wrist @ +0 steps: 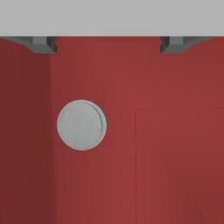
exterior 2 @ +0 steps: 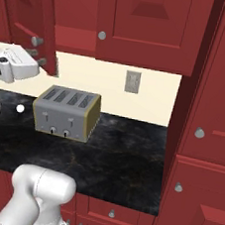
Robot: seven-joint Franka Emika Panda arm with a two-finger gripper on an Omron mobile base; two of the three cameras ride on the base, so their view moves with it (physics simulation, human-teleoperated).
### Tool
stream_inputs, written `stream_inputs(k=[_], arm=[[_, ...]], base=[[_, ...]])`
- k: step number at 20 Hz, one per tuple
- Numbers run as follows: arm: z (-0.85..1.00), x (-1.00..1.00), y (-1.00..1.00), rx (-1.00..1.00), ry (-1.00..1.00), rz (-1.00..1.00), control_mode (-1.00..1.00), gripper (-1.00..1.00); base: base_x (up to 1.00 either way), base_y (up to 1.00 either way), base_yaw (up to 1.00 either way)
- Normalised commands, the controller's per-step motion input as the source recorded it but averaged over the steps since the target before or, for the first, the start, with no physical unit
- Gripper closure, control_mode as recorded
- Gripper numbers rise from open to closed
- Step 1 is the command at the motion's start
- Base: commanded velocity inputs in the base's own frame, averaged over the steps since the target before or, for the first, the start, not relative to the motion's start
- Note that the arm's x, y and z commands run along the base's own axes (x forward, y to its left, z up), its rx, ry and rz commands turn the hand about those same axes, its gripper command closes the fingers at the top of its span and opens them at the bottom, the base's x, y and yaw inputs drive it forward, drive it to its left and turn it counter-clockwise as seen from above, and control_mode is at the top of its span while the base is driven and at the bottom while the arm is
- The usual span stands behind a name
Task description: Close all open cabinet doors.
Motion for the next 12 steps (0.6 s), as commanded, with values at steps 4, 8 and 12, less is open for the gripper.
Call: stream_inputs(k=[4,8,12], arm=[[0.00,0.40,-0.39,0.01,0.00,0.23,-1.00,-1.00],[0.00,0.49,-0.26,0.00,0.00,0.21,-1.00,-1.00],[-0.16,0.54,0.00,0.00,-0.03,0.17,-1.00,-1.00]], base=[[0.00,0.00,0.00],[0.00,0.00,0.00],[0.00,0.00,0.00]])
